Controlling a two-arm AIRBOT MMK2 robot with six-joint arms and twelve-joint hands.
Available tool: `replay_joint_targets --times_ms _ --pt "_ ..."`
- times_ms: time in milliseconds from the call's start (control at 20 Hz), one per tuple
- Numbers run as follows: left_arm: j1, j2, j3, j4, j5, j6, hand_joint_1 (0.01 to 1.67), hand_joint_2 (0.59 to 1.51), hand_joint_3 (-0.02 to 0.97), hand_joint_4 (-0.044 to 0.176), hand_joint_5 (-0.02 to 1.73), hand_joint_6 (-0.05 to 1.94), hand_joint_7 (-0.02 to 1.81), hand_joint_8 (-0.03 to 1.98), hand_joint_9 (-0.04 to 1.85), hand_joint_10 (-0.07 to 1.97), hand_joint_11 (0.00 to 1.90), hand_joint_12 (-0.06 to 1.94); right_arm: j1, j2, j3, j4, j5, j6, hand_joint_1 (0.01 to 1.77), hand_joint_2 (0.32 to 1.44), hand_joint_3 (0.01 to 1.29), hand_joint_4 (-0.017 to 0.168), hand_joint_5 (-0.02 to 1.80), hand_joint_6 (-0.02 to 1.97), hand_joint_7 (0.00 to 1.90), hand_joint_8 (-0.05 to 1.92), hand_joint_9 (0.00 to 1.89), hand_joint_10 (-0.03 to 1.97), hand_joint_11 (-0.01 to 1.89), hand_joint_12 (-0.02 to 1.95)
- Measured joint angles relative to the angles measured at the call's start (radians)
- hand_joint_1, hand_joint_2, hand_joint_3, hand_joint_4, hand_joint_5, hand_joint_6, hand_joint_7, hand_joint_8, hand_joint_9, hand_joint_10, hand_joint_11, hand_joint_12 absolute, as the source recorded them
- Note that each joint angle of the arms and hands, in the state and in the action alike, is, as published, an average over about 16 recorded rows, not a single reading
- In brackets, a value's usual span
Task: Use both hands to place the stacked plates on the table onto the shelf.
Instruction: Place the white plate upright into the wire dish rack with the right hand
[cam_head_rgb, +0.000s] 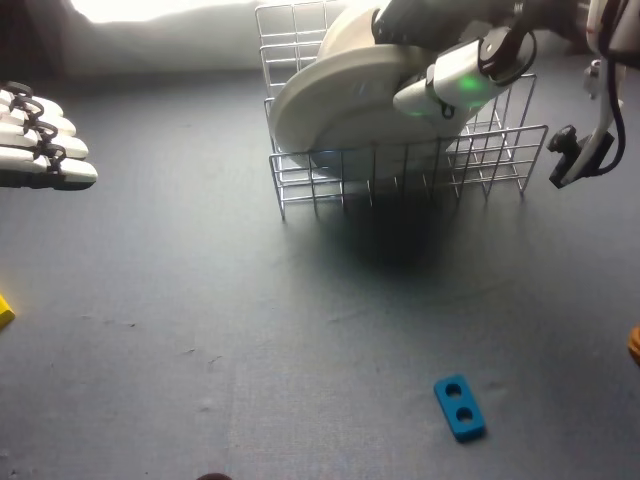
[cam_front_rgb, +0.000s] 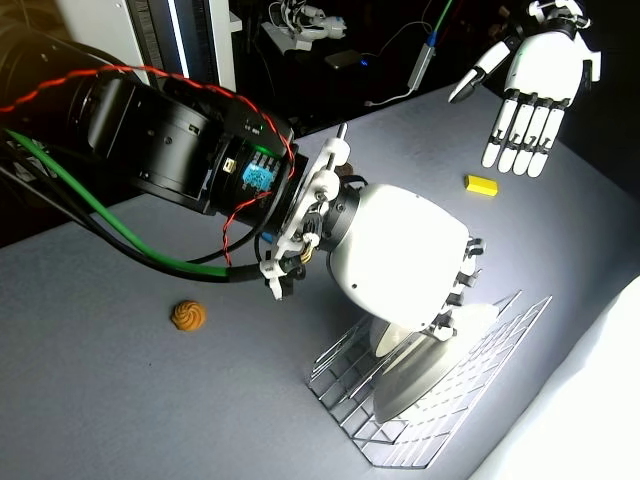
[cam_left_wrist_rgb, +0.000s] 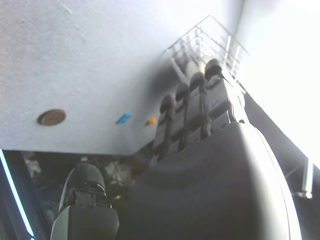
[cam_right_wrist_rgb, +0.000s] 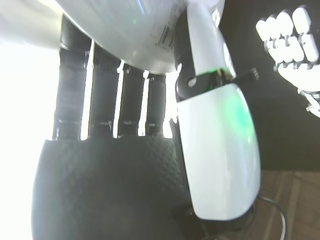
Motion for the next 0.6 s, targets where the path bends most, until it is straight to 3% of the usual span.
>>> replay_joint_targets --times_ms 350,600 --pt "0.000 -0.001 0.000 0.001 0.000 0.000 0.01 1.102 0.019 0.007 0.07 0.01 0.05 0.02 0.03 0.01 0.03 0.06 -0.014 -0.005 0.005 -0.002 0.005 -0.001 1.20 1.09 0.02 -0.003 0.84 1.07 0.97 0.97 1.06 0.39 0.71 1.26" --pt "0.000 -0.001 -0.001 0.003 0.000 0.000 0.01 1.103 0.019 0.007 0.07 0.01 0.05 0.02 0.03 0.01 0.03 0.06 -0.020 -0.006 0.005 -0.006 0.010 -0.002 1.15 1.11 0.02 -0.001 0.80 0.78 0.92 0.69 0.96 0.33 0.59 1.25"
